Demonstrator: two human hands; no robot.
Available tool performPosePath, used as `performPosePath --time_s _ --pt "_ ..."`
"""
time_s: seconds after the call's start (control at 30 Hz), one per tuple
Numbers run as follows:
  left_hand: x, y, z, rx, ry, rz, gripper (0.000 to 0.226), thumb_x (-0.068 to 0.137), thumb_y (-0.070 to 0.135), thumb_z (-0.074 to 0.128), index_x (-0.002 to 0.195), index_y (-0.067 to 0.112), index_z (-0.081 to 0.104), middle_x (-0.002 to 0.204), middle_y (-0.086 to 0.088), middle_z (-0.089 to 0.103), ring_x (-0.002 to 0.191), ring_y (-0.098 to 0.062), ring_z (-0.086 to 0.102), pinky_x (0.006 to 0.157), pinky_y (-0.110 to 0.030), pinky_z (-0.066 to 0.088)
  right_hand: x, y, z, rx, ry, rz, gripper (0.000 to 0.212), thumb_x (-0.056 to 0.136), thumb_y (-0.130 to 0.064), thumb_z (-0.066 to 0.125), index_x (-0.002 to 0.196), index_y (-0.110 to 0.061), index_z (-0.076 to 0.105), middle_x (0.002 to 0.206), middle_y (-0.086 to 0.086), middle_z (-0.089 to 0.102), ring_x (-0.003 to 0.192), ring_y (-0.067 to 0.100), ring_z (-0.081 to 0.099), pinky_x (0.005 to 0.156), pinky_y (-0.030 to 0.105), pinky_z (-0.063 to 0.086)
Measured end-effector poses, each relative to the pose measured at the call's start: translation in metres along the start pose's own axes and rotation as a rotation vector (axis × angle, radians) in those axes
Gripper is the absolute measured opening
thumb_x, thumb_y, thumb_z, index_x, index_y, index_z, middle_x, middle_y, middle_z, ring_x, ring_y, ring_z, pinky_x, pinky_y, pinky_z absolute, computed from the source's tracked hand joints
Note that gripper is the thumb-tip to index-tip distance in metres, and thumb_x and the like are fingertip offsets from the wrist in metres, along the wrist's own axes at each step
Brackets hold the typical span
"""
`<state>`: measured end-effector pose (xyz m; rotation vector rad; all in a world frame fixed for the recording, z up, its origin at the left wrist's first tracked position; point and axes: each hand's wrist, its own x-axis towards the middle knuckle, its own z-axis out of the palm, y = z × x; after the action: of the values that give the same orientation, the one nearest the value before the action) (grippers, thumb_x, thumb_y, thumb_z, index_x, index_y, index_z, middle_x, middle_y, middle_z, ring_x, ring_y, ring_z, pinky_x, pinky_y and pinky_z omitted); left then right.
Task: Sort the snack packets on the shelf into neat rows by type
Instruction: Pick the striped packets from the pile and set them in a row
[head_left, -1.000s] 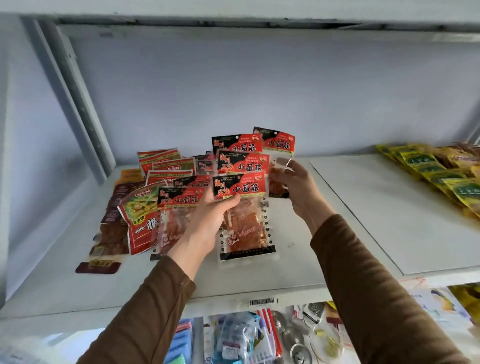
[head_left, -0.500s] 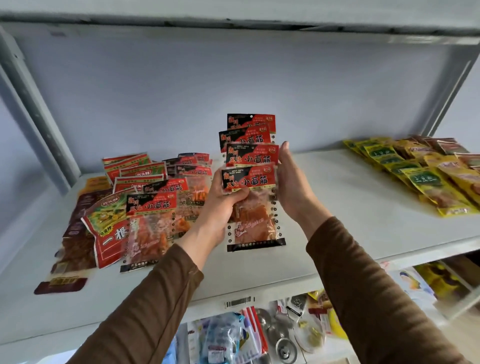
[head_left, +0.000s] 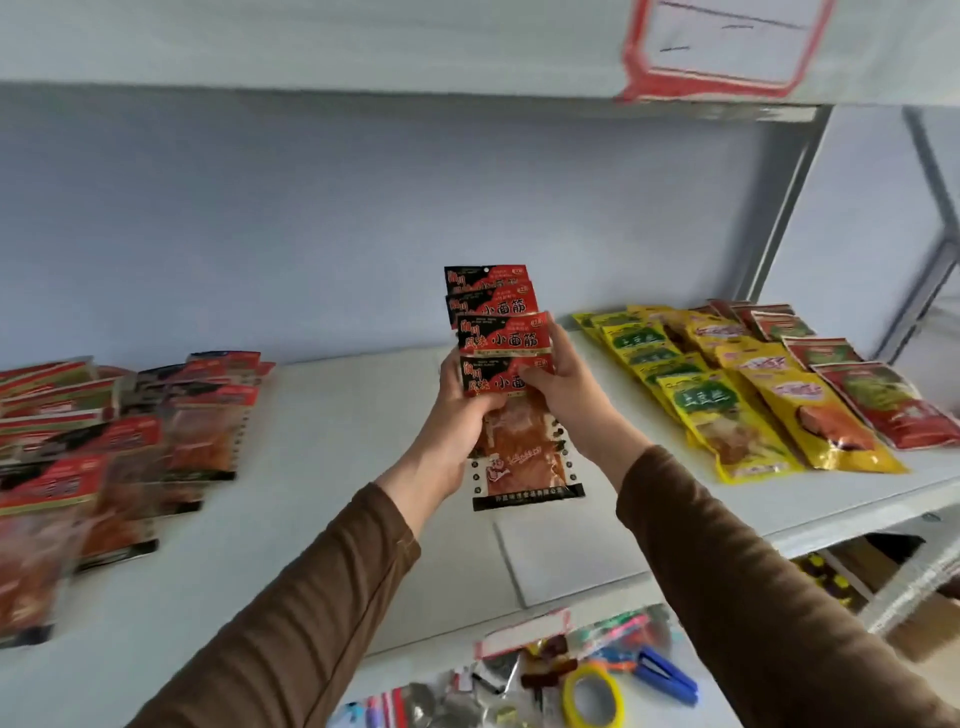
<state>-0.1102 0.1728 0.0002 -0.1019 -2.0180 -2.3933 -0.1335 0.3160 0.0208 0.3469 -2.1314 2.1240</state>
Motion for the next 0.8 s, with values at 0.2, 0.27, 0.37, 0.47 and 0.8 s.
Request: performPosePath --time_s 0.2,0.27,0.37,0.47,0.8 --pt "0.062 -0.023 0.089 0.027 0.076 -0.128 0.054 0.097 0.015 0.060 0.138 0.032 0.030 0.114 -0.007 0.071 0.091 -0.021 0.075 0.074 -0.036 0.059 0.052 0.020 -0.094 -0.025 -0.013 0.169 0.049 0.099 0.002 0.052 0.139 -0.025 0.050 0.118 0.011 0.071 0.103 0.028 0.071 0.087 0.048 0.059" --pt "0.081 -0.028 0.107 0.014 0.111 -0.173 0.048 0.098 0.014 0.058 0.136 0.028 0.033 0.113 -0.010 0.070 0.094 -0.024 0.073 0.079 -0.040 0.059 0.071 0.031 -0.112 -0.027 -0.016 0.209 0.047 0.098 0.003 0.051 0.137 -0.023 0.051 0.117 0.012 0.070 0.104 0.031 0.070 0.089 0.049 0.059" --pt "0.105 -0.035 0.125 0.013 0.149 -0.213 0.043 0.098 0.007 0.056 0.132 0.024 0.036 0.107 -0.010 0.071 0.081 -0.020 0.076 0.065 -0.034 0.059 0.101 0.045 -0.131 -0.083 -0.018 0.247 0.045 0.096 0.005 0.051 0.132 -0.022 0.055 0.113 0.012 0.072 0.096 0.028 0.073 0.080 0.043 0.062" --pt "0.125 -0.039 0.134 -0.044 0.141 -0.227 0.035 0.096 -0.001 0.058 0.118 0.021 0.042 0.098 -0.012 0.072 0.065 -0.019 0.076 0.052 -0.032 0.059 0.129 0.055 -0.139 -0.188 -0.022 0.288 0.047 0.094 0.005 0.056 0.134 -0.020 0.052 0.101 0.005 0.073 0.077 0.020 0.073 0.062 0.030 0.060" --pt "0.180 -0.066 0.132 0.737 0.273 -0.250 0.028 0.091 0.013 0.055 0.118 0.007 0.054 0.116 -0.017 0.065 0.115 -0.037 0.055 0.096 -0.038 0.043 0.179 0.087 -0.135 -0.624 -0.014 0.305 0.031 0.095 -0.004 0.052 0.126 -0.005 0.057 0.116 0.012 0.069 0.104 0.026 0.066 0.088 0.035 0.055"
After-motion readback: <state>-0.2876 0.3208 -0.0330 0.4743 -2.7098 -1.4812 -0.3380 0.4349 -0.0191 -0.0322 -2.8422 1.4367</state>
